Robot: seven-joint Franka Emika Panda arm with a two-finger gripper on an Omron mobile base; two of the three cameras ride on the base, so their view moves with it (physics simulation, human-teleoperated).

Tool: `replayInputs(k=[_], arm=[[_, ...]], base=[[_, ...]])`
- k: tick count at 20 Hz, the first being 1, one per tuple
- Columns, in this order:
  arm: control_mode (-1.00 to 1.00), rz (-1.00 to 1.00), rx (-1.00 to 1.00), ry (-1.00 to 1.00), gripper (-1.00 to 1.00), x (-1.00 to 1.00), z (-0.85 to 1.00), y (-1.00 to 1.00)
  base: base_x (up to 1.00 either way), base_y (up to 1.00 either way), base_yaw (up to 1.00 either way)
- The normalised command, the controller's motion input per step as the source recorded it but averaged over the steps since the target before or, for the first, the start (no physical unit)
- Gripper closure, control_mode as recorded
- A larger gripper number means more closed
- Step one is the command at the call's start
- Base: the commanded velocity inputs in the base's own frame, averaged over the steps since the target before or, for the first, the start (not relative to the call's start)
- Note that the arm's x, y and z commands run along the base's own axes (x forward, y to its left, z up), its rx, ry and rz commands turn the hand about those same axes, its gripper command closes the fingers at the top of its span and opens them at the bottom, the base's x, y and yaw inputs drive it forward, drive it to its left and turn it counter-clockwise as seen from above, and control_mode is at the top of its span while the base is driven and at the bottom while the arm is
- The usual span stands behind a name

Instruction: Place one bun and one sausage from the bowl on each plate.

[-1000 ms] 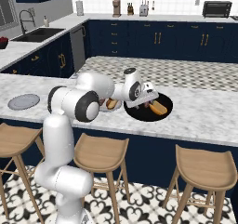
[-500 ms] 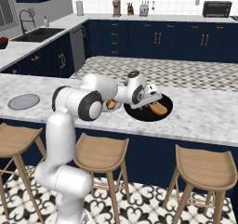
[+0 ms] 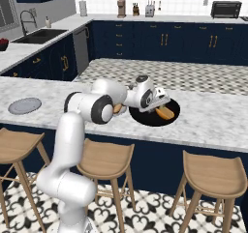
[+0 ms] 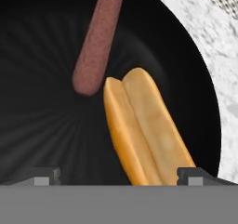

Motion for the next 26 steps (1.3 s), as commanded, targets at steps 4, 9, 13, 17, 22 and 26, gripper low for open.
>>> replayInputs(k=[4, 9, 13, 17, 22, 26], arm=[[-1.0, 0.0, 0.0, -0.09, -1.0, 0.28, -0.42, -0.08], [-1.0, 0.0, 0.0, -0.11, -1.0, 0.02, -0.36, -0.22], [-1.0, 0.0, 0.0, -0.08, -1.0, 0.0, -0.25, -0.17], [-1.0, 0.0, 0.0, -0.02, -1.0, 0.05, -0.04, -0.03], [-1.0, 0.0, 0.0, 0.0, -1.0, 0.18, 0.0, 0.0], [-1.0, 0.0, 0.0, 0.0, -1.0, 0.0, 0.0, 0.0]], base=[[0.0, 0.0, 0.0], [0.0, 0.0, 0.0], [0.0, 0.0, 0.0], [0.0, 0.0, 0.0], [0.0, 0.0, 0.0], [0.0, 0.0, 0.0]])
